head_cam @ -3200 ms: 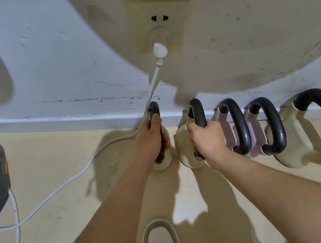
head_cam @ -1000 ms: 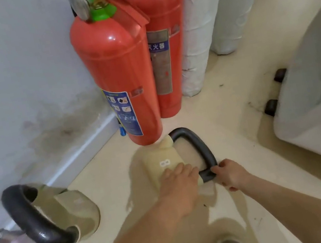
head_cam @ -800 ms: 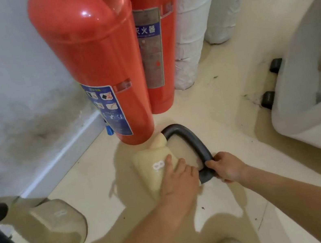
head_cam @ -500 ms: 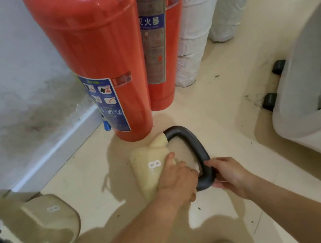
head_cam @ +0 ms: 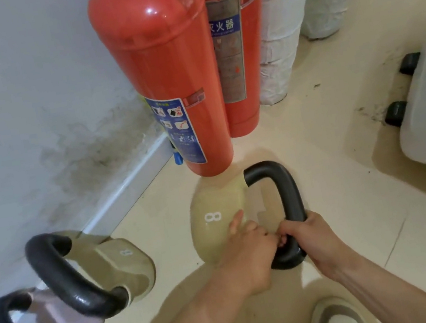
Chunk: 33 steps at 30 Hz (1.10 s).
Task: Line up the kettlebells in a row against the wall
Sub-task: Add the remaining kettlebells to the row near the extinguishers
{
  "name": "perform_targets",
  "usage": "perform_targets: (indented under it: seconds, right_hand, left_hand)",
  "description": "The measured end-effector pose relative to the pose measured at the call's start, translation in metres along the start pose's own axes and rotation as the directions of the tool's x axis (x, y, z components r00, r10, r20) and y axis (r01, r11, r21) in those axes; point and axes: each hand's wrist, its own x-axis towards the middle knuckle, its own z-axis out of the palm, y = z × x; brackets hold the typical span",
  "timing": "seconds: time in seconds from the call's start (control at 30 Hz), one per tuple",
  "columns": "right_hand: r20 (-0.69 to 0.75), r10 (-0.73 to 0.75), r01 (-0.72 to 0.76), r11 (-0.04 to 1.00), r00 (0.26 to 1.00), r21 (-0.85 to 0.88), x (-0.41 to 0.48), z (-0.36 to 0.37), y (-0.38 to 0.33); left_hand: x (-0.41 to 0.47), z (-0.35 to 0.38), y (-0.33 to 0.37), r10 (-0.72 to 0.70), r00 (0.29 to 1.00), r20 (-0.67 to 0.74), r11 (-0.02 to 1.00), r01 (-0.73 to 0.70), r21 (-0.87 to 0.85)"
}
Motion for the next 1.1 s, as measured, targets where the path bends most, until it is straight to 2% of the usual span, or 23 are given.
perform_targets:
  seconds: [0.07, 0.13, 0.17, 0.2, 0.27, 0.3, 0.33, 0.4, 0.47, 0.53, 0.6, 0.63, 0.7, 0.77, 0.87, 0.93, 1.0, 1.1]
  right_hand:
    - [-0.025, -0.086, 0.081, 0.984, 0.996, -0.161, -0.004, 0.007, -0.015]
    - [0.001, -0.168, 0.159, 0.933, 0.986, -0.321, -0.008, 0.018, -0.034]
    - [0.027, -0.195, 0.190, 0.900, 0.980, -0.392, -0.009, 0.024, -0.041]
    - [0.050, -0.216, 0.214, 0.859, 0.975, -0.465, -0.010, 0.030, -0.048]
    - [0.100, -0.252, 0.262, 0.768, 0.962, -0.584, -0.015, 0.045, -0.058]
    - [0.133, -0.269, 0.292, 0.735, 0.954, -0.612, -0.018, 0.052, -0.062]
    - [0.168, -0.283, 0.324, 0.712, 0.944, -0.624, -0.023, 0.060, -0.066]
    - [0.244, -0.307, 0.392, 0.703, 0.920, -0.593, -0.033, 0.079, -0.068]
    - [0.344, -0.340, 0.474, 0.744, 0.875, -0.472, -0.045, 0.104, -0.059]
    - [0.424, -0.368, 0.535, 0.745, 0.827, -0.398, -0.055, 0.133, -0.044]
    - [0.440, -0.360, 0.541, 0.735, 0.823, -0.409, -0.056, 0.156, -0.039]
    - [0.430, -0.358, 0.535, 0.732, 0.829, -0.423, -0.054, 0.161, -0.039]
    - [0.389, -0.356, 0.509, 0.745, 0.850, -0.431, -0.049, 0.159, -0.041]
    - [0.342, -0.324, 0.450, 0.794, 0.882, -0.408, -0.048, 0.148, -0.035]
    - [0.319, -0.269, 0.375, 0.860, 0.909, -0.346, -0.056, 0.141, -0.012]
    - [0.309, -0.319, 0.398, 0.885, 0.896, -0.241, -0.054, 0.144, 0.001]
    - [0.276, -0.352, 0.399, 0.907, 0.894, -0.136, -0.052, 0.150, 0.005]
    - [0.203, -0.331, 0.342, 0.940, 0.922, -0.021, -0.051, 0.162, 0.001]
  left_hand:
    - [-0.009, -0.009, 0.006, -0.136, 0.991, -0.003, 0.976, 0.134, -0.171]
    - [-0.015, -0.011, 0.006, -0.293, 0.956, -0.017, 0.872, 0.260, -0.414]
    - [-0.018, -0.014, 0.006, -0.384, 0.923, -0.022, 0.768, 0.306, -0.563]
    - [-0.021, -0.018, 0.006, -0.493, 0.870, -0.027, 0.607, 0.321, -0.727]
    - [-0.025, -0.033, 0.000, -0.692, 0.721, 0.047, 0.168, 0.224, -0.960]
    - [-0.027, -0.044, -0.006, -0.735, 0.669, 0.112, -0.032, 0.131, -0.991]
    - [-0.030, -0.055, -0.014, -0.753, 0.641, 0.149, -0.148, 0.056, -0.987]
    - [-0.036, -0.070, -0.031, -0.772, 0.613, 0.168, -0.226, -0.019, -0.974]
    - [-0.044, -0.072, -0.045, -0.777, 0.580, 0.247, -0.292, 0.017, -0.956]
    - [-0.057, -0.066, -0.060, -0.807, 0.512, 0.295, -0.274, 0.119, -0.954]
    - [-0.070, -0.066, -0.075, -0.818, 0.459, 0.346, -0.278, 0.212, -0.937]
    - [-0.073, -0.068, -0.082, -0.809, 0.460, 0.366, -0.277, 0.251, -0.928]
    - [-0.072, -0.075, -0.088, -0.769, 0.515, 0.379, -0.242, 0.314, -0.918]
    - [-0.061, -0.080, -0.085, -0.756, 0.549, 0.356, -0.190, 0.337, -0.922]
    - [-0.045, -0.078, -0.082, -0.819, 0.479, 0.316, -0.195, 0.286, -0.938]
    - [-0.036, -0.075, -0.086, -0.853, 0.445, 0.273, -0.158, 0.278, -0.948]
    - [-0.029, -0.077, -0.085, -0.847, 0.490, 0.207, -0.033, 0.341, -0.940]
    - [-0.019, -0.084, -0.084, -0.768, 0.622, 0.152, 0.134, 0.388, -0.912]
